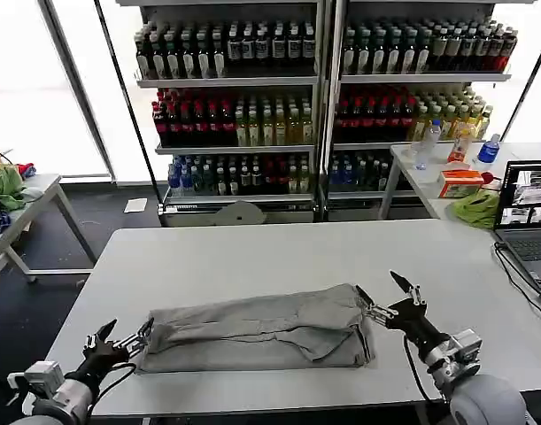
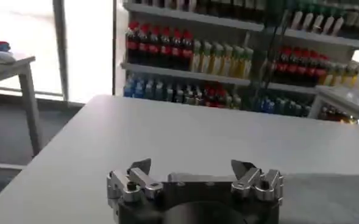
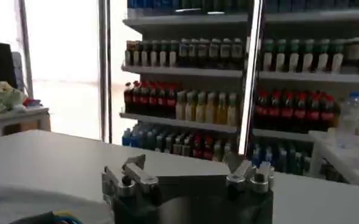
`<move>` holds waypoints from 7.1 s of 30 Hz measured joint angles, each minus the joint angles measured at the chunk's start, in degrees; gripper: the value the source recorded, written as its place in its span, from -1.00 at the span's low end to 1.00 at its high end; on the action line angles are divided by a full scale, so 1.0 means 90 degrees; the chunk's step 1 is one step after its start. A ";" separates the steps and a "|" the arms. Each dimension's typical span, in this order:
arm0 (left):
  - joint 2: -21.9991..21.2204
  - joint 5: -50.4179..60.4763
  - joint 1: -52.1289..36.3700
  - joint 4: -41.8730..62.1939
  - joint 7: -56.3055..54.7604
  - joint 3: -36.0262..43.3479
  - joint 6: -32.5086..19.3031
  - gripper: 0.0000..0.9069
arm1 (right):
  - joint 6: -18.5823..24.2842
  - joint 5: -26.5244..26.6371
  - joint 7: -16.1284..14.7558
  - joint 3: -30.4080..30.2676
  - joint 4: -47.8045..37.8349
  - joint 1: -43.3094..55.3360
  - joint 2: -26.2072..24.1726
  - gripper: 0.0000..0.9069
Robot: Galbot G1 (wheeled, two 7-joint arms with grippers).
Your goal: Fold and organize the clothes.
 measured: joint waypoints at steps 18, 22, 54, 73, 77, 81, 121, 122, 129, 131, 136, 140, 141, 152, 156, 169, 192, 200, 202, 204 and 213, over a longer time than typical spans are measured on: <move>-0.0840 0.0876 -0.0229 0.0579 -0.0498 0.0955 -0.0676 1.00 | 0.0434 0.0210 -0.0226 0.0311 -0.0094 -0.0117 -0.0278 1.00; -0.0914 0.0922 -0.0235 0.0749 -0.0520 0.1015 -0.0748 1.00 | 0.0460 0.0285 -0.0252 0.0344 -0.0099 -0.0139 -0.0322 1.00; -0.1075 0.1042 -0.0328 0.1226 -0.0537 0.1195 -0.1049 -1.00 | 0.0508 0.0717 -0.0314 0.0355 -0.0092 -0.0127 -0.0319 1.00; -0.0253 0.0742 -0.0438 0.1285 -0.0011 -0.0582 -0.0885 -1.00 | 0.0397 0.0806 -0.0213 0.0012 -0.0248 0.0320 -0.0304 1.00; 0.0122 0.0580 -0.0393 0.1344 0.0176 -0.1197 -0.0841 -1.00 | 0.0377 0.0824 -0.0192 -0.0030 -0.0245 0.0376 -0.0322 1.00; 0.0475 0.0357 -0.0369 0.1285 0.0236 -0.1572 -0.0769 -0.98 | 0.0376 0.0833 -0.0191 -0.0033 -0.0230 0.0376 -0.0314 1.00; 0.0675 -0.0148 -0.1334 0.0234 -0.0851 0.2632 0.0027 -1.00 | 0.0370 0.0850 -0.0195 0.0559 0.0048 -0.0374 -0.0081 1.00; 0.0665 -0.0144 -0.1350 0.0244 -0.0856 0.2689 0.0029 -0.98 | 0.0369 0.0848 -0.0195 0.0562 0.0046 -0.0379 -0.0082 1.00; 0.0619 -0.0085 -0.1414 0.0325 -0.0852 0.2972 0.0092 -0.04 | 0.0366 0.0850 -0.0198 0.0580 0.0020 -0.0376 -0.0106 1.00; 0.0592 -0.0055 -0.1435 0.0360 -0.0852 0.3011 0.0127 1.00 | 0.0366 0.0851 -0.0201 0.0578 0.0026 -0.0374 -0.0102 1.00; 0.0506 -0.0014 -0.1523 0.0427 -0.0862 0.3044 0.0186 1.00 | 0.0364 0.0855 -0.0208 0.0557 0.0038 -0.0382 -0.0091 1.00; 0.0483 -0.0020 -0.1560 0.0411 -0.0869 0.3034 0.0192 1.00 | 0.0358 0.0858 -0.0209 0.0550 0.0056 -0.0384 -0.0081 1.00; 0.0484 -0.0028 -0.1559 0.0393 -0.0862 0.3027 0.0199 1.00 | 0.0356 0.0858 -0.0209 0.0549 0.0056 -0.0379 -0.0080 1.00; 0.0600 -0.0377 -0.1314 -0.0215 -0.0833 0.2544 0.0296 1.00 | 0.0320 0.0869 -0.0189 0.0405 0.0014 -0.0219 -0.0011 1.00; 0.0654 -0.0431 -0.1223 -0.0384 -0.0823 0.2171 0.0270 1.00 | 0.0279 0.0878 -0.0173 0.0338 0.0021 -0.0136 -0.0005 1.00; 0.0532 -0.0136 -0.0747 0.0375 -0.0408 0.1071 -0.0104 1.00 | 0.0231 0.0870 -0.0172 0.0144 0.0043 -0.0023 -0.0069 1.00; 0.0328 -0.0573 -0.0645 0.1372 -0.0141 0.0827 -0.0271 -1.00 | 0.0198 0.0930 -0.0190 0.0104 0.0117 -0.0005 -0.0069 1.00; 0.0286 -0.0954 -0.0724 0.1420 -0.0115 0.0902 -0.0261 -1.00 | 0.0210 0.0942 -0.0210 0.0142 0.0128 -0.0022 -0.0056 1.00; 0.0267 -0.1042 -0.0728 0.1445 -0.0099 0.0885 -0.0263 -1.00 | 0.0211 0.0945 -0.0212 0.0131 0.0128 -0.0014 -0.0058 1.00; 0.0254 -0.1125 -0.0734 0.1473 -0.0099 0.0866 -0.0260 -1.00 | 0.0211 0.0948 -0.0212 0.0111 0.0118 0.0014 -0.0057 1.00; 0.0138 -0.1501 -0.0756 0.1426 -0.0171 0.0708 -0.0250 -1.00 | 0.0206 0.0956 -0.0207 0.0020 0.0062 0.0122 -0.0065 1.00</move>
